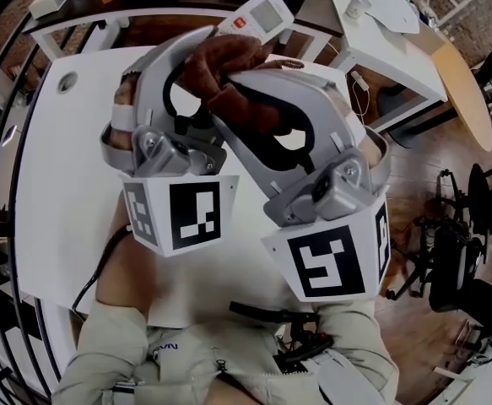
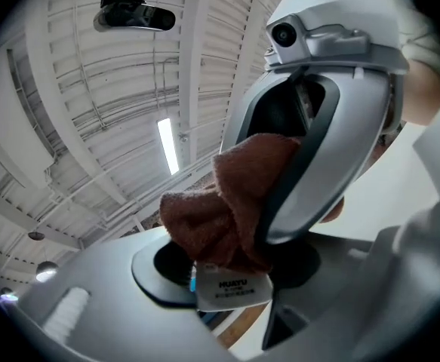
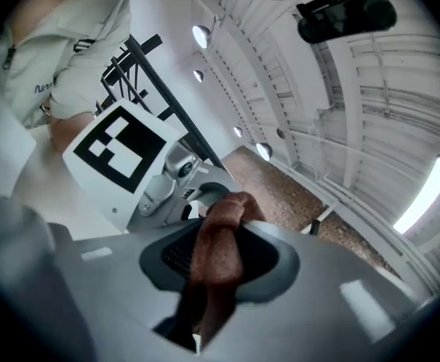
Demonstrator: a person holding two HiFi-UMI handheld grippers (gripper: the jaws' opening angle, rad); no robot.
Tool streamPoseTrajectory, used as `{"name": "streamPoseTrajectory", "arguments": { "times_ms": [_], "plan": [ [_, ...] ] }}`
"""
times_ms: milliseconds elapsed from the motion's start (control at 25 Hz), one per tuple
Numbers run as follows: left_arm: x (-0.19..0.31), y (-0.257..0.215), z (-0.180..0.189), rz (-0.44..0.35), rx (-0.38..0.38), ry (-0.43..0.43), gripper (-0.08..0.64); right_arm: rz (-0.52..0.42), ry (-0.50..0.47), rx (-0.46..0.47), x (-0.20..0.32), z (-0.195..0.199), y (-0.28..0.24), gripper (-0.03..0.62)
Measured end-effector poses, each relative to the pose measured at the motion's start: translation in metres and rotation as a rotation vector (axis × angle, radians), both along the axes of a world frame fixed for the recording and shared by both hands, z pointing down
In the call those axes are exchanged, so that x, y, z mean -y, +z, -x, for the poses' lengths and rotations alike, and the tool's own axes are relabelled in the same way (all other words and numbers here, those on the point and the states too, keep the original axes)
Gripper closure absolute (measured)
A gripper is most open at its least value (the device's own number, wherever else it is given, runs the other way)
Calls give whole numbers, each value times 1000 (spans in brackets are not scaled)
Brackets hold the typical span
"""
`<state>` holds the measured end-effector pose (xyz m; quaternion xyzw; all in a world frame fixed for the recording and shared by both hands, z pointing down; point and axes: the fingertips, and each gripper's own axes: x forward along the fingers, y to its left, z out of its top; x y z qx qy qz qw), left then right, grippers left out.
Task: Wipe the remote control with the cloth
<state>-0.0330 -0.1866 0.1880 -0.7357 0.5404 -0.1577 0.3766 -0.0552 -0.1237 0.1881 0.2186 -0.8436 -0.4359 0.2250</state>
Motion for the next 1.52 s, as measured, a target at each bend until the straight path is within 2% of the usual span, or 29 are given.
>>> {"name": "streamPoseTrajectory", "arguments": {
  "times_ms": [120,240,360,520,680,1040,1280,1400,1480,1520],
  "plan": [
    [14,-7,-5,17,-55,46,313,-13,15,66,16,-10,-15,485],
    [14,-7,6,37,-122,106,313,-76,96,249,30,-24,-41,485],
    [6,-2,23,52,-169,132,313,-162,211,439,37,-41,-65,485],
    [-9,-1,26,54,-196,162,313,-189,303,539,42,-62,-73,485],
    [-17,-8,14,71,-221,199,313,-158,281,529,45,-63,-71,484],
    [-13,-18,16,89,-286,209,313,-58,151,366,34,-32,-44,485],
    [-6,-22,22,107,-347,231,314,13,55,317,23,-16,-38,485],
    [1,-25,31,151,-431,231,313,38,16,325,20,-5,-44,485],
    [2,-29,43,179,-498,211,314,41,-9,355,18,2,-52,485],
    [1,-30,48,177,-507,206,314,37,-17,378,18,3,-56,485]
  ]
}}
